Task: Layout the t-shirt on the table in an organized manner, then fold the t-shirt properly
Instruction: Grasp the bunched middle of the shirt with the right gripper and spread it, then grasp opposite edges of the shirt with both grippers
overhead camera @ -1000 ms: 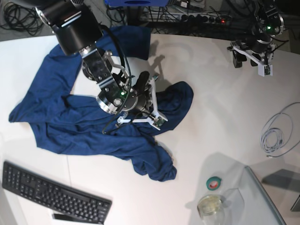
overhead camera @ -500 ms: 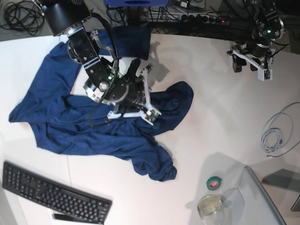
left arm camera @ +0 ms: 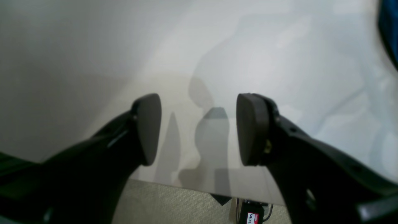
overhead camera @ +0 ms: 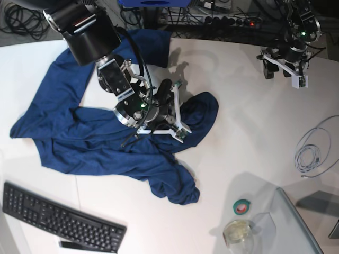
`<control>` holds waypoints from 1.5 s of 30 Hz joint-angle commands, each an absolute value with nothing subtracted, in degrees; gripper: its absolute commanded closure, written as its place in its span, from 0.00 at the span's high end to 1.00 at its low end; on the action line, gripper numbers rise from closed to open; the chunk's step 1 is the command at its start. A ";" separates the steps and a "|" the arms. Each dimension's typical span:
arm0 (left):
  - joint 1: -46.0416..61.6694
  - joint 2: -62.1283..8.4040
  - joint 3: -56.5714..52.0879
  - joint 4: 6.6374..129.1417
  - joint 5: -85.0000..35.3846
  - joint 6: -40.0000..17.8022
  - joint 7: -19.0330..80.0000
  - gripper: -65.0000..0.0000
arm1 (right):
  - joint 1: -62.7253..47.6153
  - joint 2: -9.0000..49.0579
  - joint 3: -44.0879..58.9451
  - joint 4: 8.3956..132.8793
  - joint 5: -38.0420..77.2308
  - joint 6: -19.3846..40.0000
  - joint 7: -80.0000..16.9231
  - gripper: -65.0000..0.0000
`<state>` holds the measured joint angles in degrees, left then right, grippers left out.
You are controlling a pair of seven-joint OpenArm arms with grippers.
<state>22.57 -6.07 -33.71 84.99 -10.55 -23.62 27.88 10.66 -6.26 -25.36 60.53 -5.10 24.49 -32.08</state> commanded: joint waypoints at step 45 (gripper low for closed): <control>22.64 -4.62 -17.10 90.95 -14.11 -23.78 27.47 0.59 | -9.89 2.68 -24.92 96.92 -5.14 24.48 -40.40 0.48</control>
